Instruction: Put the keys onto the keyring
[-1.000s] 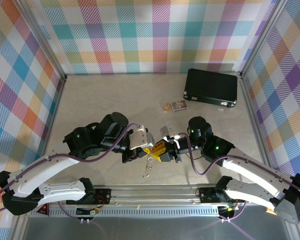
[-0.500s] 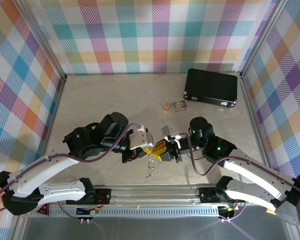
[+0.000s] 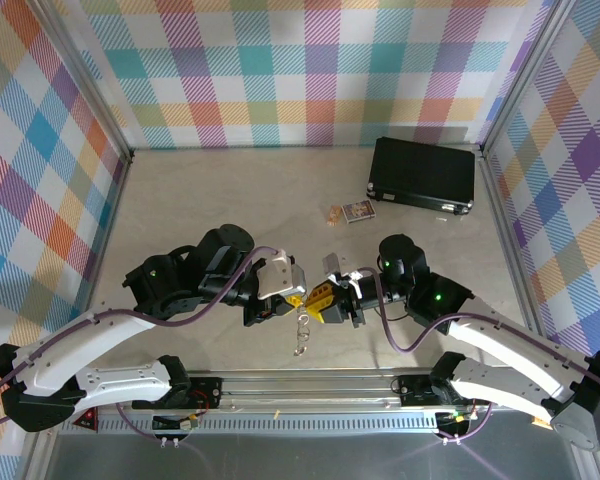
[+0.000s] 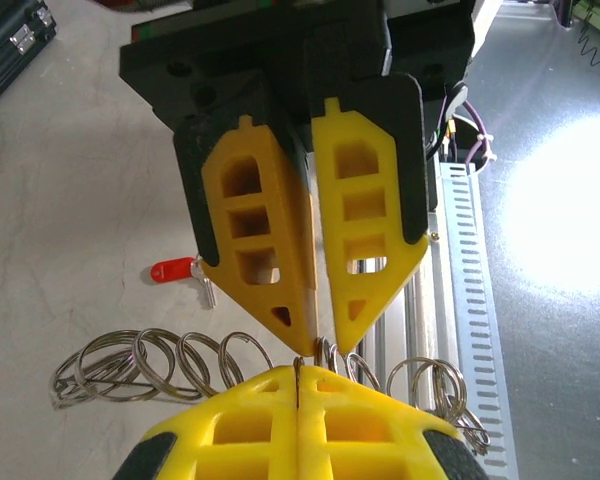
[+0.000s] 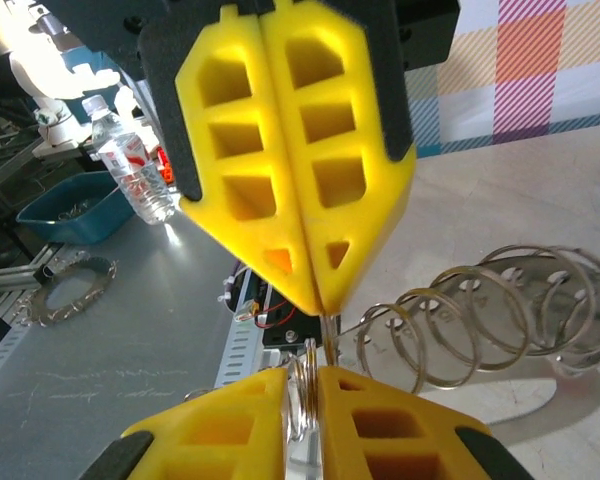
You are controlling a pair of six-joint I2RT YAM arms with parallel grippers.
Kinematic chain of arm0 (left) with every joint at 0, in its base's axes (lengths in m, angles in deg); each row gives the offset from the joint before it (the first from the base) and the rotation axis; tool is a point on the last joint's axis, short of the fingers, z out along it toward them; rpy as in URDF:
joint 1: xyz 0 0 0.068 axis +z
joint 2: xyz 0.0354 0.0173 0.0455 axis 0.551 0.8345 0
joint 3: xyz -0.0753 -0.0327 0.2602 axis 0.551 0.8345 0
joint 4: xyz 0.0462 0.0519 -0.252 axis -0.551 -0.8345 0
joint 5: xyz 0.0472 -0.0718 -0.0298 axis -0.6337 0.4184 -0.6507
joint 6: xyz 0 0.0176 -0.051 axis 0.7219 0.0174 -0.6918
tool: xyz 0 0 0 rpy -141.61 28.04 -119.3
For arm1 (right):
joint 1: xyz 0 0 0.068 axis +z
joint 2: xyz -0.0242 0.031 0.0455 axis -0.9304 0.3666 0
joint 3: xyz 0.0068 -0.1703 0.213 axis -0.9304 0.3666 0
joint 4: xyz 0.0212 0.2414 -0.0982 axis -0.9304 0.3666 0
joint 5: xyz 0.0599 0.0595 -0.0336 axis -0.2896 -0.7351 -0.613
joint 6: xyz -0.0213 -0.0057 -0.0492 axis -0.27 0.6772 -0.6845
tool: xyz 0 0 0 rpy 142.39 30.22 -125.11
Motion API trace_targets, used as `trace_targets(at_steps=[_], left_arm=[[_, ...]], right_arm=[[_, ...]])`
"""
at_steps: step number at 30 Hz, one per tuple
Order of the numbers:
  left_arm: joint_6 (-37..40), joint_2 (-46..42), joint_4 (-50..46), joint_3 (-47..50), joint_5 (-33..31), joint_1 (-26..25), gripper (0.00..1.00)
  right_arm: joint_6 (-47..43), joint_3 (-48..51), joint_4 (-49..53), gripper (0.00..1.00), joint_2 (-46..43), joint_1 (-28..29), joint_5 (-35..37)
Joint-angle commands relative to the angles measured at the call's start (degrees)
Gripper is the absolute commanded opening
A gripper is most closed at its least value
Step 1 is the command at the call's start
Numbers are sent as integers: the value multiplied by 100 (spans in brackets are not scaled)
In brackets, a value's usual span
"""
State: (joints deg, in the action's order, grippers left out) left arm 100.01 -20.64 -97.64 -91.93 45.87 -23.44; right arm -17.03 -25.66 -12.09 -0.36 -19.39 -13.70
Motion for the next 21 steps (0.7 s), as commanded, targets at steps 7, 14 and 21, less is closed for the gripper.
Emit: trace_targets(at_steps=[7,14,21], left_arm=[[-71,-148,408,61,-24,-77,0],[-84,-112,511,86,-60,-77,0],[-92,-158,498,154,-12,-79,0]], right_arm=[[-163,160,21,17,-188,-6,-392],[-168,78,150,18,-18,56,-593],[-116,223,-85,17,-340,76,-232]])
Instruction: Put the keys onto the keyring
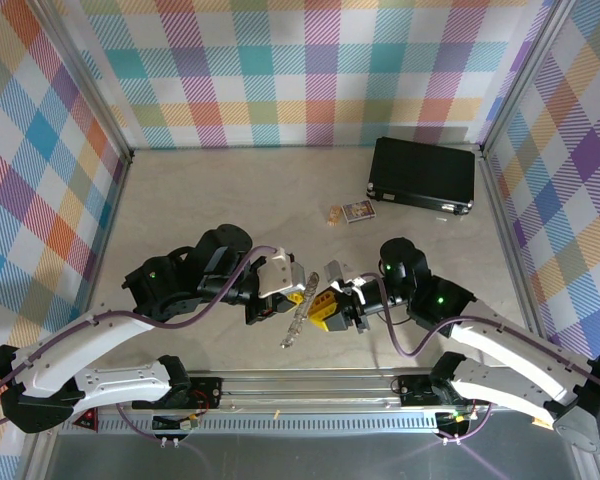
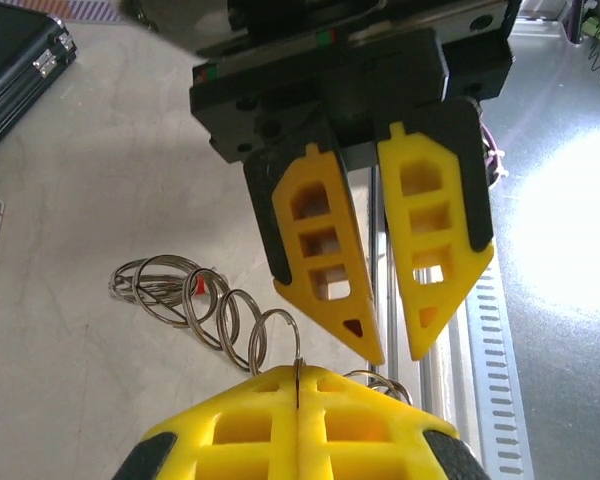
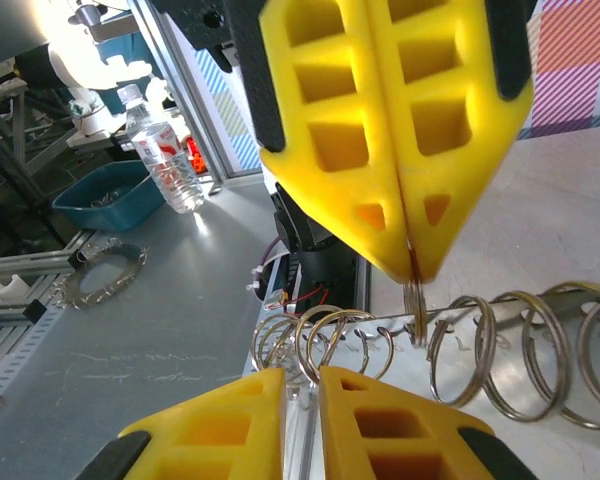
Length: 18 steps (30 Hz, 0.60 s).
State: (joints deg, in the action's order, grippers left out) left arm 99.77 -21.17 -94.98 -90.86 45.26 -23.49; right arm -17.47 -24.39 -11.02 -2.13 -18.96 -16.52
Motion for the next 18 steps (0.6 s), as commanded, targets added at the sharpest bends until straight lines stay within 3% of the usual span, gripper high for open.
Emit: trace_targets(at_steps=[1,10,18], left_arm=[[-61,-114,220,35,70,-74,0],[-61,-184,196,1,249,-80,0],[-43,-135,175,2,325,-82,0]], right_arm=[[-39,101,-237,17,-159,30,66],[144,142,-571,21,-166,30,422],[150,162,-749,21,-30,30,263]])
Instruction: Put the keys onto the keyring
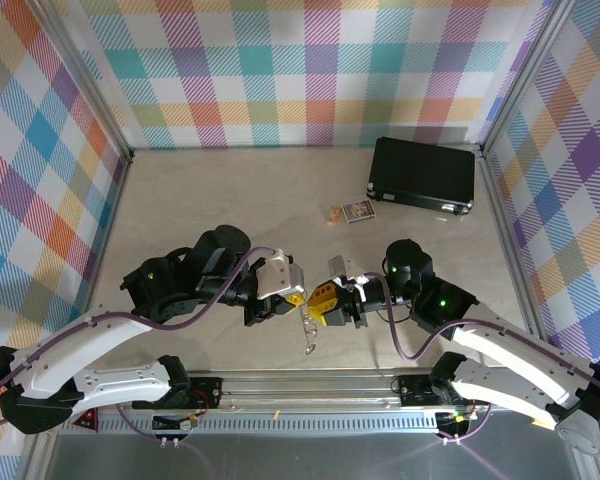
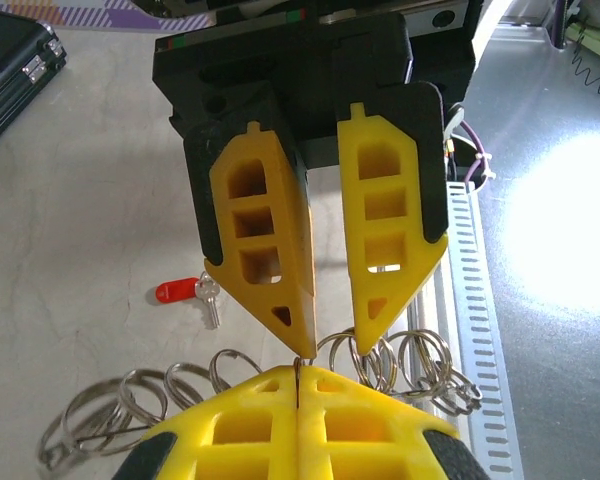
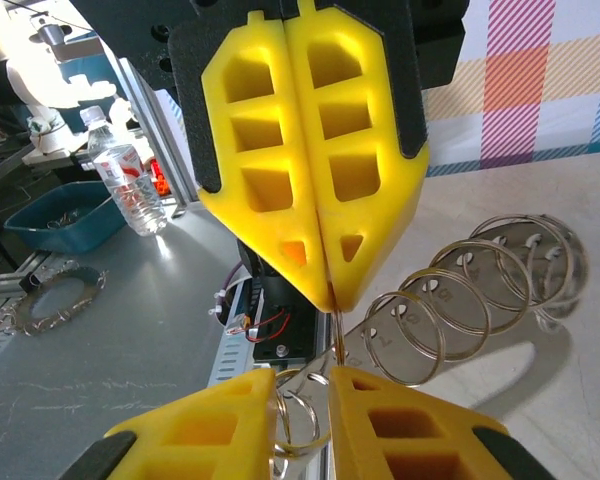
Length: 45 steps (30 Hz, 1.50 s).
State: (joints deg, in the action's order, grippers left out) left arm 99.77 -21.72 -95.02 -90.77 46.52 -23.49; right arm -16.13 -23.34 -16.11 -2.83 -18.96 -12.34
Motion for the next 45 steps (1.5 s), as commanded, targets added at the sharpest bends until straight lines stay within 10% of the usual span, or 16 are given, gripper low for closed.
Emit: trace_targets(at_steps=[1,45], left_arm=[[-51,-73,189,0,200,-82,0],[-51,91,286,87,85,-82,0]], right_arm=[[19,49,-263,21,54,34,-208],[408,417,-1400,22,334,43,-67]])
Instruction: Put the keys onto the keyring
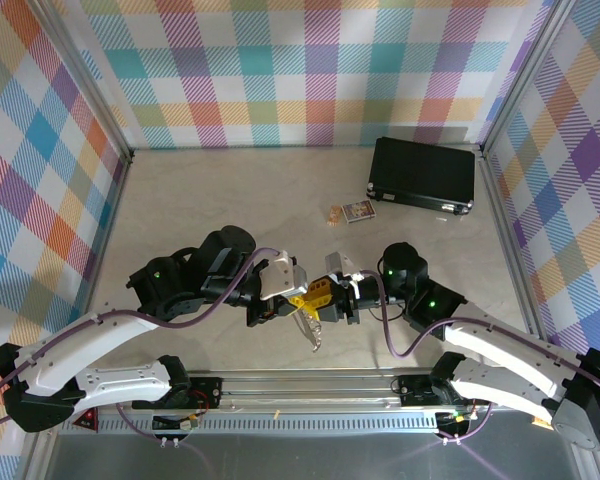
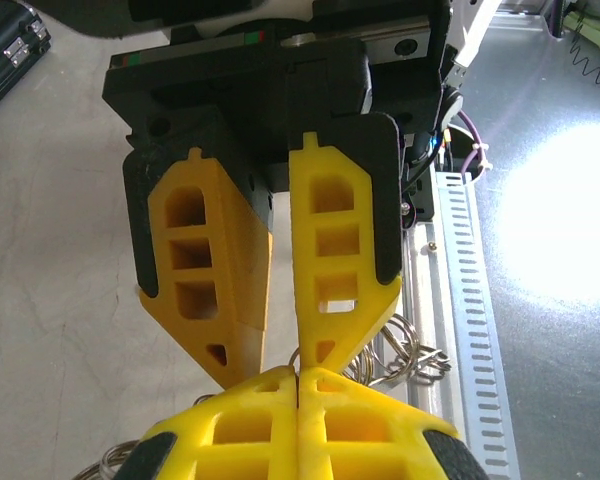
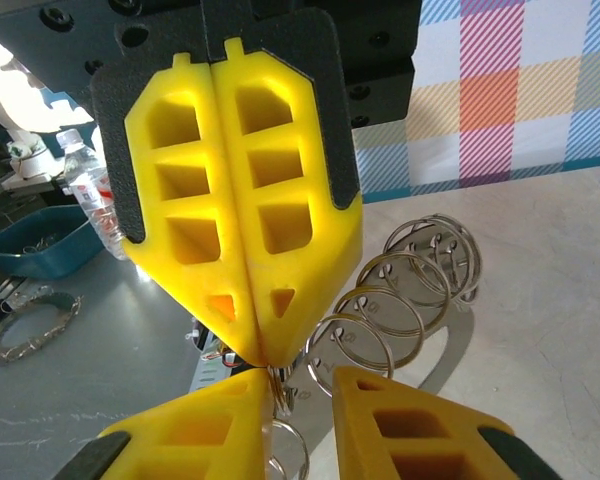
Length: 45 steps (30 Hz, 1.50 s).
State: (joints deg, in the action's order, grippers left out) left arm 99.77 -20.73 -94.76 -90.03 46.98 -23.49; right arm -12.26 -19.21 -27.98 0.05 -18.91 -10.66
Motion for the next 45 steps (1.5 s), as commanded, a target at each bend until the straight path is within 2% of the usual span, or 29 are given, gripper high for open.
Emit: trace_targets(at_steps=[1,7,14,18,19,21,23,28,31,34,38,45], left_arm=[[-52,-7,264,11,39,-82,0],[-55,-2,277,15,48,-82,0],[-94,-5,328,47,67,-82,0],[-256,-103,502,202,-18,-82,0],[-340,-186,631,291,-37,-82,3],[-617,-489,994,566,-75,-81,20],[-988,-933,1604,994,-74,-82,30],[-1600,-1739,2385,1646,12,-72,34],[-1762,-1773,2436,1679,310,-73,35],[-1875,-1741,2624,1747,550,-73,36],[-1957,-1759,3187,1872,678,-73,36],[-2161,-1666,3966,2057,936,-73,36]], right_arm=[[13,6,-208,21,55,34,-251],[-7,5,-182,16,65,34,-271],[-49,4,-180,0,49,36,-181],[-78,74,-210,0,-66,34,10],[-85,116,-252,0,-128,34,48],[-69,212,-387,0,-254,34,69],[-33,328,-628,0,-425,36,-18],[148,488,-1175,0,-749,34,-243],[421,531,-1671,0,-788,38,-358],[847,668,-2590,0,-695,35,-403],[1317,770,-3575,0,-450,34,-379],[1592,819,-4182,0,-261,37,-261]])
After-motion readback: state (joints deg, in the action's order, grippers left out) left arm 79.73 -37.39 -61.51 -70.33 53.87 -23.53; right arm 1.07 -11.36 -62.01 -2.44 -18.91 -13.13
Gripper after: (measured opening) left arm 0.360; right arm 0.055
